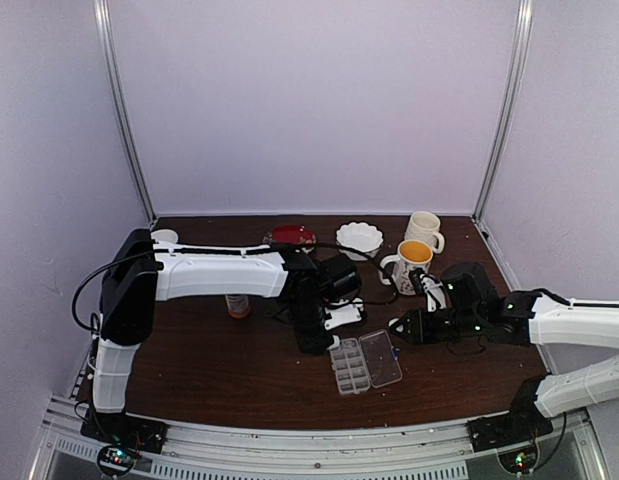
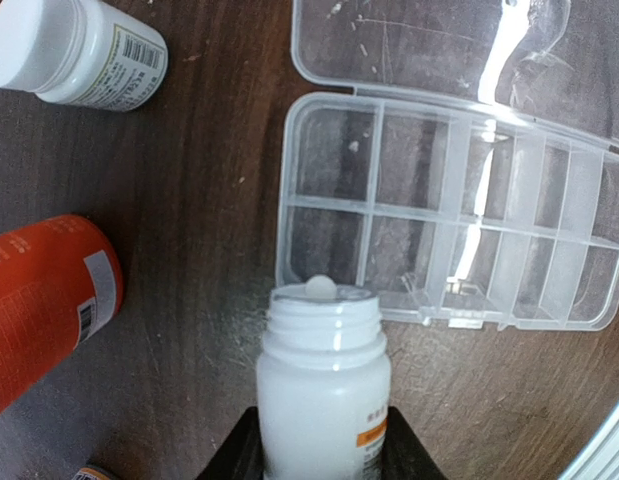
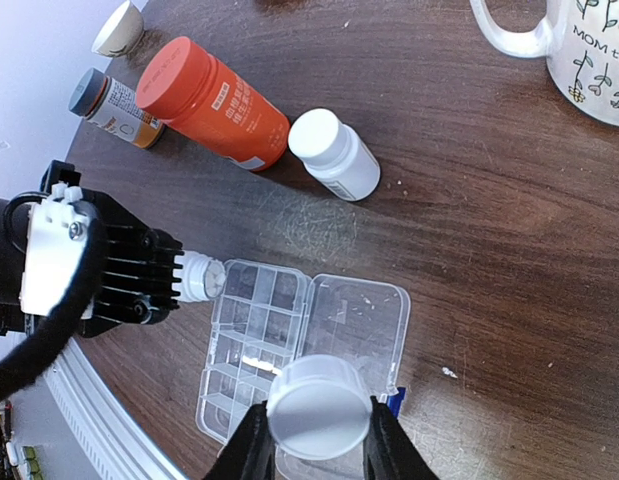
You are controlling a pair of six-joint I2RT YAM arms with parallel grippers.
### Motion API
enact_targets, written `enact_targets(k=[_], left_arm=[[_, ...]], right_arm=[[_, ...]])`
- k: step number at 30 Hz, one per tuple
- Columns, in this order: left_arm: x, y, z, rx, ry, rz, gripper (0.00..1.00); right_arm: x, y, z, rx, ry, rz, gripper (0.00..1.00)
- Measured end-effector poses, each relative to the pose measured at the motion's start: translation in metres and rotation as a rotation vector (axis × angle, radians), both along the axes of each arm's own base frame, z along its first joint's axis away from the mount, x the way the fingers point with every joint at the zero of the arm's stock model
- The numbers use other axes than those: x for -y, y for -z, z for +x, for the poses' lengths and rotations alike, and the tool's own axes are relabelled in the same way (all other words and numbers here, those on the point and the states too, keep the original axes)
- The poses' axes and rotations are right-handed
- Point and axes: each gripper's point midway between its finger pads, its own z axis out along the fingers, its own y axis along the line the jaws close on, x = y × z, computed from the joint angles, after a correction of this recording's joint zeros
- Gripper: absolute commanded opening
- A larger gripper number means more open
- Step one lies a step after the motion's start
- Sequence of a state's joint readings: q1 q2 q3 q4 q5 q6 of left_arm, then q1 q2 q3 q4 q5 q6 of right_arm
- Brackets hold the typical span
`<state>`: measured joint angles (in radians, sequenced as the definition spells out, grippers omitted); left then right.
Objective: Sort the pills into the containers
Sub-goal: Pour the pill into the compartment of the pill container.
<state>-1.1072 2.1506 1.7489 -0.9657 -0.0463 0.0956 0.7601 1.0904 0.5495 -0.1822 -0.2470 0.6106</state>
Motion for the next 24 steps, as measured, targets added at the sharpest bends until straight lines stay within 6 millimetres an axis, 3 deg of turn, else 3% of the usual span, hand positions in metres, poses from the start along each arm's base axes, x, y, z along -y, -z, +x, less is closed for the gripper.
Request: enact_targets(k=[24], left_arm=[[0.0067,-0.0053,-0.0016,0.007,0.009,0.011,0.1]], right_arm=[[0.0009,-0.001,0.0009,0.002,0.004,0.002,0.11]])
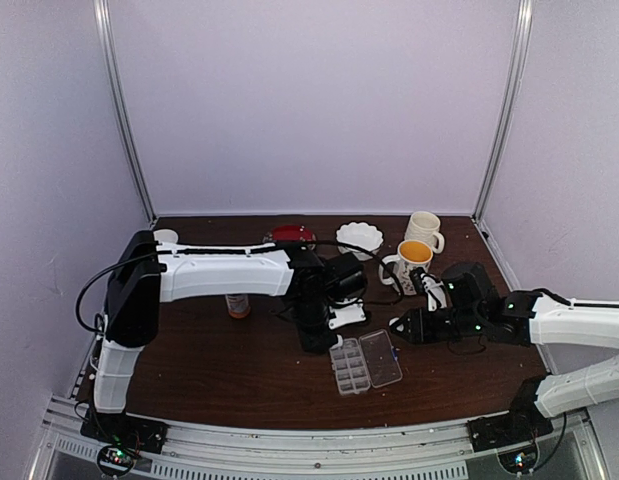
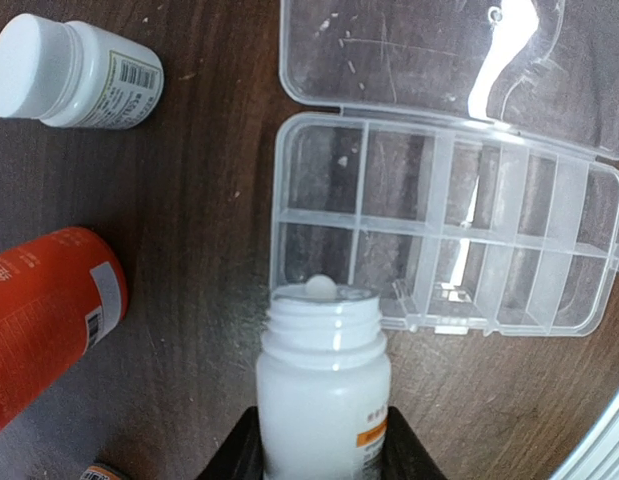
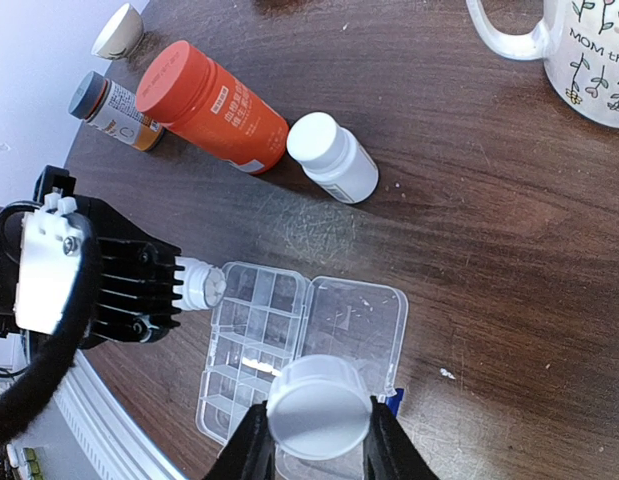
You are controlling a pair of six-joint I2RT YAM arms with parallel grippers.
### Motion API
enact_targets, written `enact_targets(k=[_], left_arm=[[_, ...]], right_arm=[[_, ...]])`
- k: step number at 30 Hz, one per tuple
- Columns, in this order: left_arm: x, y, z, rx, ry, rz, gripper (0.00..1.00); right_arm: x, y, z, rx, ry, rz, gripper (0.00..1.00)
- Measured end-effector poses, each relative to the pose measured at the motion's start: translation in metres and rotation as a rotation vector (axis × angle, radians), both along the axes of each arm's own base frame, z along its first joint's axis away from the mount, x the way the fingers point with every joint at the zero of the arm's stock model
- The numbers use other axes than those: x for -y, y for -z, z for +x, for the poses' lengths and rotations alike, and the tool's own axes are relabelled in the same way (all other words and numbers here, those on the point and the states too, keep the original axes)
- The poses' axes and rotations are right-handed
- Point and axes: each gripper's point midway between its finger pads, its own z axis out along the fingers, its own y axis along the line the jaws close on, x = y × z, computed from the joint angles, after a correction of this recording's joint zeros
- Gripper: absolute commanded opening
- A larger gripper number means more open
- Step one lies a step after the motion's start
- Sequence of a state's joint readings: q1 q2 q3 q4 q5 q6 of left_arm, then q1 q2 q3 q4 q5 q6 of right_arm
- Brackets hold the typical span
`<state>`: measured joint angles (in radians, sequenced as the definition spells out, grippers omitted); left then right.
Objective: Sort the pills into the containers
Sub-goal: Pour the pill into the compartment of the pill container.
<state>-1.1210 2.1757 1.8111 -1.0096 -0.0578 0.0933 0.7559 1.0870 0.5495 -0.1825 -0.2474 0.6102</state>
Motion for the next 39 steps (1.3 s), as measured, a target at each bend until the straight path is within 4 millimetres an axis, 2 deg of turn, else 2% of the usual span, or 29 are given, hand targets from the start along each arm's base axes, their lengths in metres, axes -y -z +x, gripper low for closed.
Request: enact_targets(k=[6,28,39], left_arm=[[0.001,-0.005,0.002,0.008,-0.001,-0.001,0.1],[-0.005,0.01,-0.001,-0.021,-0.001,0.065,0.1],[-0.005,0.009,0.001,-0.014,-0.004,0.071,0.1]], right_arm=[[0.0,0.0,0.0,0.001,0.0,0.001,0.11],[0.0,0.0,0.0,0.001,0.0,0.001,0.11],[0.0,-0.002,0.0,0.004,0.0,0.005,0.11]])
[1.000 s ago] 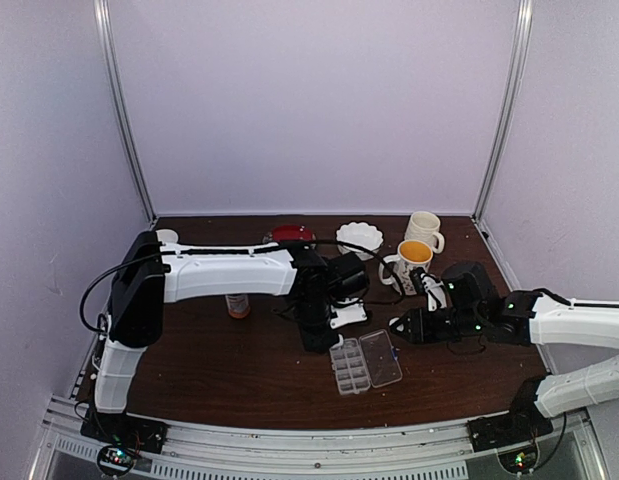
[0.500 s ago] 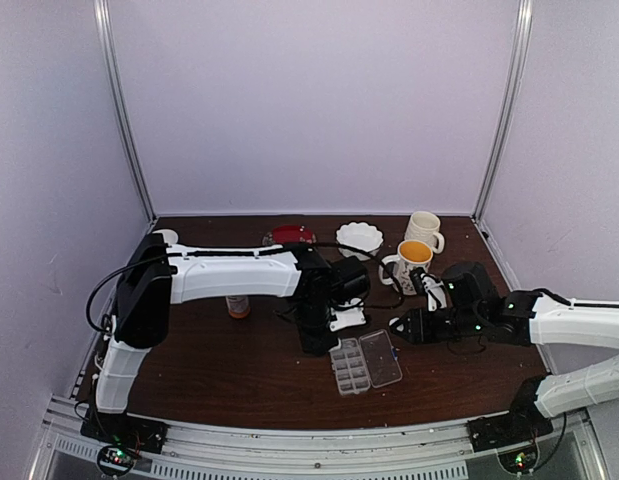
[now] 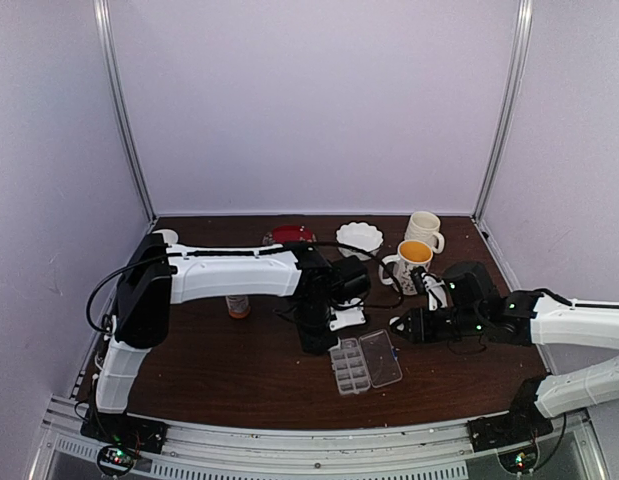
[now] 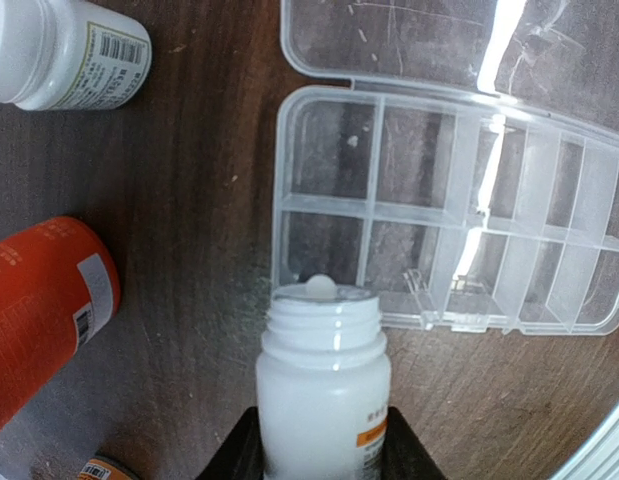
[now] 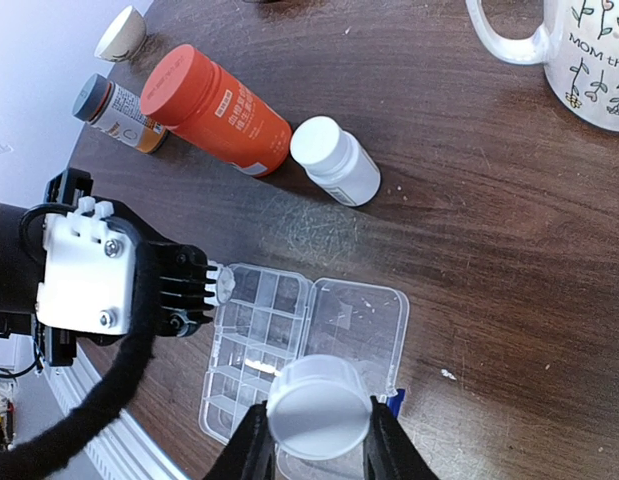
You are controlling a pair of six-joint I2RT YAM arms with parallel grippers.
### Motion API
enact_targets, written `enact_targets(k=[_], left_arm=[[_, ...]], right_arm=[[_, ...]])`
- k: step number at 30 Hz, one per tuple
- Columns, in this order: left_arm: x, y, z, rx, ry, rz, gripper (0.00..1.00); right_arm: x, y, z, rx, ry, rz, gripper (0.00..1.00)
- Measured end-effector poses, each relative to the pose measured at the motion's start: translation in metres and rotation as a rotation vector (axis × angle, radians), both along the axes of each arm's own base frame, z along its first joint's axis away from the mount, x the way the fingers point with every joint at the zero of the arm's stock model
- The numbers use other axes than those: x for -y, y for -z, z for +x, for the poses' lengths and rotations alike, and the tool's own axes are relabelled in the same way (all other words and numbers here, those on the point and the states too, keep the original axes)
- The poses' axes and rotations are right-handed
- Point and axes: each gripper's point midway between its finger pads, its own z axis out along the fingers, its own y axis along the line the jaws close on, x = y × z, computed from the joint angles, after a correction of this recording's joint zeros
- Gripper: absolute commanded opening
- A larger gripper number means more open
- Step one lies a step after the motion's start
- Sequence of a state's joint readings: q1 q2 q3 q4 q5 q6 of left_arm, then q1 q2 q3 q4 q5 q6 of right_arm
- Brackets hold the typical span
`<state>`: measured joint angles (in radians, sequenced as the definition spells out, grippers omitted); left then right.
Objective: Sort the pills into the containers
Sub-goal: Pour the pill into the compartment of the pill container.
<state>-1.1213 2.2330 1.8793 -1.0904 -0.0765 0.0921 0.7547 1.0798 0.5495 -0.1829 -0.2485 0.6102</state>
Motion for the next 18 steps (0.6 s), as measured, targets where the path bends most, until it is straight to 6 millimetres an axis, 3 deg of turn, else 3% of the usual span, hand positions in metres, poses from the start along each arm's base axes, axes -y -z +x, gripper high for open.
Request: enact_targets(k=[18], left_arm=[[0.0025,-0.0065,0.0066,0.023,-0.008,0.015,0.11]], right_arm=[[0.0001,-0.0026,-0.0001,0.006,0.0,0.006,0.11]])
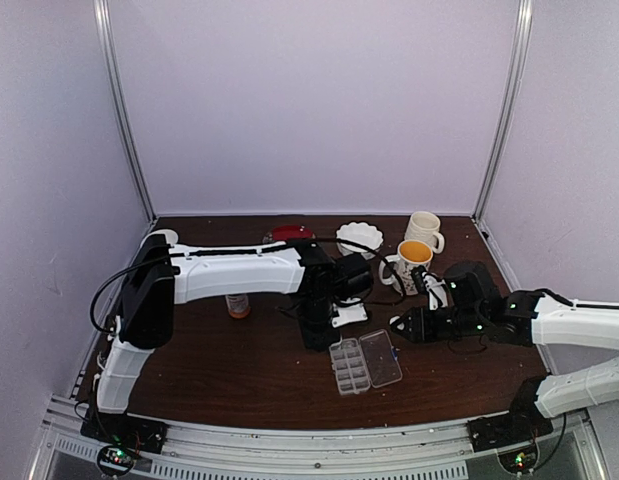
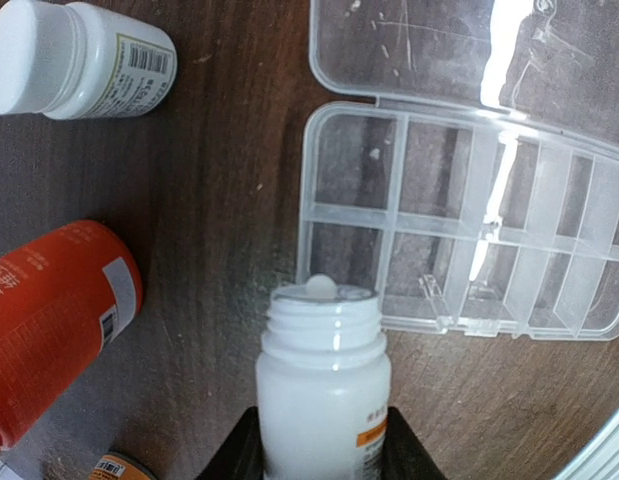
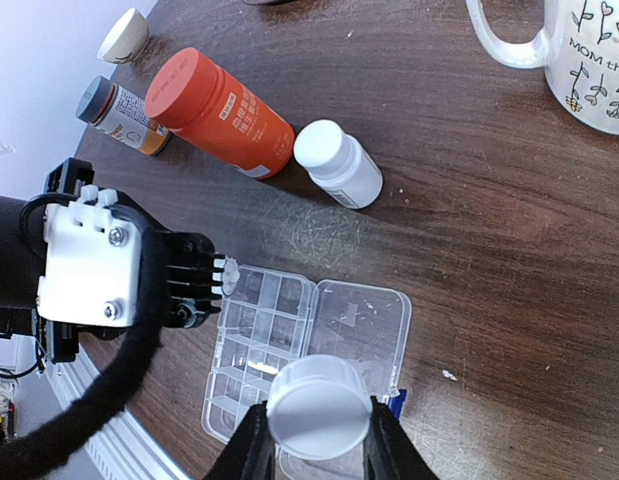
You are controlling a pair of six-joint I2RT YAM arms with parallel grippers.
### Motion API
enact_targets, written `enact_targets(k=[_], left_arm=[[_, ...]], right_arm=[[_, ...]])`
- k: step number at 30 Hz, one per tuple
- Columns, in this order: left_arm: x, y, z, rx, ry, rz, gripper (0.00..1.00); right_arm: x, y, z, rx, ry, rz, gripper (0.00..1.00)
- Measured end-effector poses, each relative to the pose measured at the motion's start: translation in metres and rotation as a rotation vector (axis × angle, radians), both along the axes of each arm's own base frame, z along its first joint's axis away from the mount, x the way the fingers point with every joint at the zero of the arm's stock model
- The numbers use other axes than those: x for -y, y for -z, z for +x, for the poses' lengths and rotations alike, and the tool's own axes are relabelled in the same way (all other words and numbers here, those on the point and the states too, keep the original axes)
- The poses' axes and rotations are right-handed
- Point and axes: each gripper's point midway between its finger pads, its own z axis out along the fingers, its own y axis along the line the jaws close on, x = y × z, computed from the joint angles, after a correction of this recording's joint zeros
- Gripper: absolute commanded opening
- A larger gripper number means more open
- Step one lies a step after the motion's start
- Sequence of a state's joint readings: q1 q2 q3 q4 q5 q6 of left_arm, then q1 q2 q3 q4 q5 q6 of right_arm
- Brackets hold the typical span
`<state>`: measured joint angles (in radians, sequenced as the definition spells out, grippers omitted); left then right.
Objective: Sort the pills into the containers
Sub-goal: Pour the pill into the compartment of the pill container.
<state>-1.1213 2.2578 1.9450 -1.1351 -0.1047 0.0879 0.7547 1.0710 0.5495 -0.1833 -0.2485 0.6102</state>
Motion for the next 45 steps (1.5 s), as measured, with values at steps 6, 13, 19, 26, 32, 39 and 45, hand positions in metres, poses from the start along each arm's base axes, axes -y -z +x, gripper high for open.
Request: enact_targets(k=[6,13,19,26,32,39,45], left_arm=[[0.002,0.001,0.0,-0.001,0.001,-0.007,0.1],[0.002,0.0,-0.001,-0.006,0.001,-0.004,0.11],[0.002,-0.001,-0.003,-0.013,0.004,-0.004,0.1],[0.004,-0.003,-0.005,-0.017,0.003,-0.007,0.11],[0.006,0.0,-0.005,-0.024,0.0,0.01,0.12],[0.004,0.007,-0.008,-0.035,0.001,0.033,0.11],[0.003,0.007,-0.008,-0.032,-0.003,0.039,0.11]], right_arm=[[0.0,0.0,0.0,0.001,0.0,0.001,0.11],[0.0,0.0,0.0,0.0,0.0,0.001,0.11],[0.0,0.0,0.0,0.0,0.0,0.001,0.11],[0.0,0.0,0.0,0.001,0.0,0.001,0.11],[0.0,0.0,0.0,0.0,0.0,0.0,0.11],[0.0,0.0,0.0,-0.001,0.0,-0.002,0.11],[0.001,0.001,0.0,-0.004,0.001,-0.004,0.1]])
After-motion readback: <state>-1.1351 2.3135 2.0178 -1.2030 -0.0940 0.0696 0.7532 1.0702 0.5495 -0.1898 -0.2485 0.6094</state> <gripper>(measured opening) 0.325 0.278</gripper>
